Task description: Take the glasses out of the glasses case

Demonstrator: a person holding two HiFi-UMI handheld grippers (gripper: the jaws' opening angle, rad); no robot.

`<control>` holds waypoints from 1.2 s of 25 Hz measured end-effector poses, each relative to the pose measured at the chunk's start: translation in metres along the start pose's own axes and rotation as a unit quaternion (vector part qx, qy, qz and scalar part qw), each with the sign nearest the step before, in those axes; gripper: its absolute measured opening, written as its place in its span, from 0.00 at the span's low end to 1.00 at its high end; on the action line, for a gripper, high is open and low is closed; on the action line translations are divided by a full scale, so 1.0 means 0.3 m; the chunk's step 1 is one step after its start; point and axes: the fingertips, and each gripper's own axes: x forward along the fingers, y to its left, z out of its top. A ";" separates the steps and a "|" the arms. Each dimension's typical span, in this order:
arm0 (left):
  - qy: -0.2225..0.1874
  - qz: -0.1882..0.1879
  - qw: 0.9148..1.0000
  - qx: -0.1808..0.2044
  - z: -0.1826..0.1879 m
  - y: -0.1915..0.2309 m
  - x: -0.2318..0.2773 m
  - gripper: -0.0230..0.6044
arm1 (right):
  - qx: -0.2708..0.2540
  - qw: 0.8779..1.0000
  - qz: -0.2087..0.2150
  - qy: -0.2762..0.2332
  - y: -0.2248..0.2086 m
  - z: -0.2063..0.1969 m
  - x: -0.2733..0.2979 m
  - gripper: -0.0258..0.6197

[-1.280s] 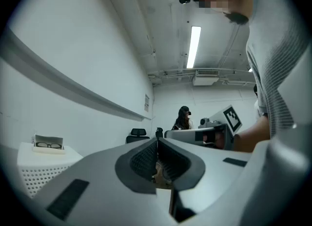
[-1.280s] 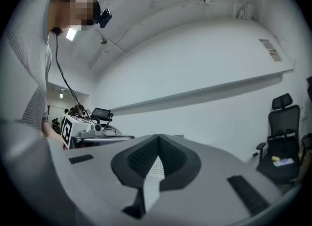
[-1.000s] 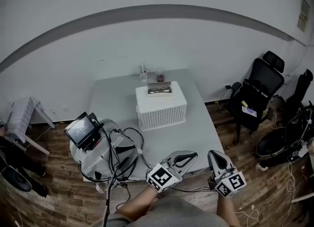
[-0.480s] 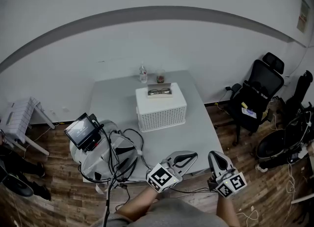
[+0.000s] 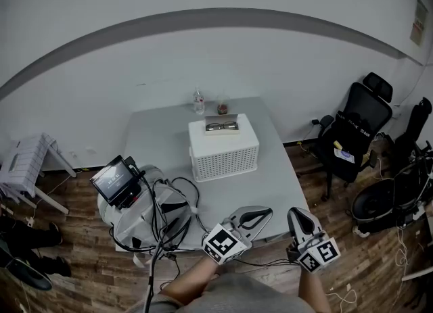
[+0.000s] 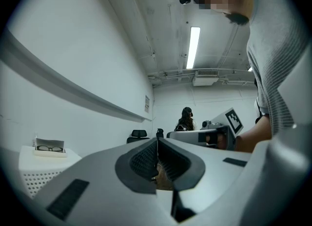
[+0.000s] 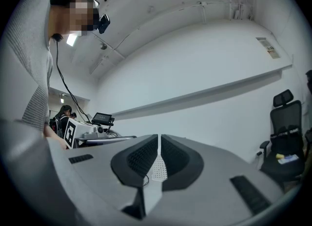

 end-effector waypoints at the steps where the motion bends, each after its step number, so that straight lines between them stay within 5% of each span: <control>1: -0.002 0.000 1.000 0.001 0.008 0.001 0.000 0.06 | 0.000 1.000 0.000 0.000 0.001 0.001 0.001 0.06; 19: -0.004 0.009 1.000 0.003 -0.001 0.176 -0.048 0.06 | -0.005 1.000 0.005 -0.013 0.025 -0.010 0.166 0.06; 30: -0.003 0.056 0.998 0.006 -0.015 0.380 0.070 0.06 | 0.021 0.998 0.057 -0.010 -0.138 -0.044 0.383 0.06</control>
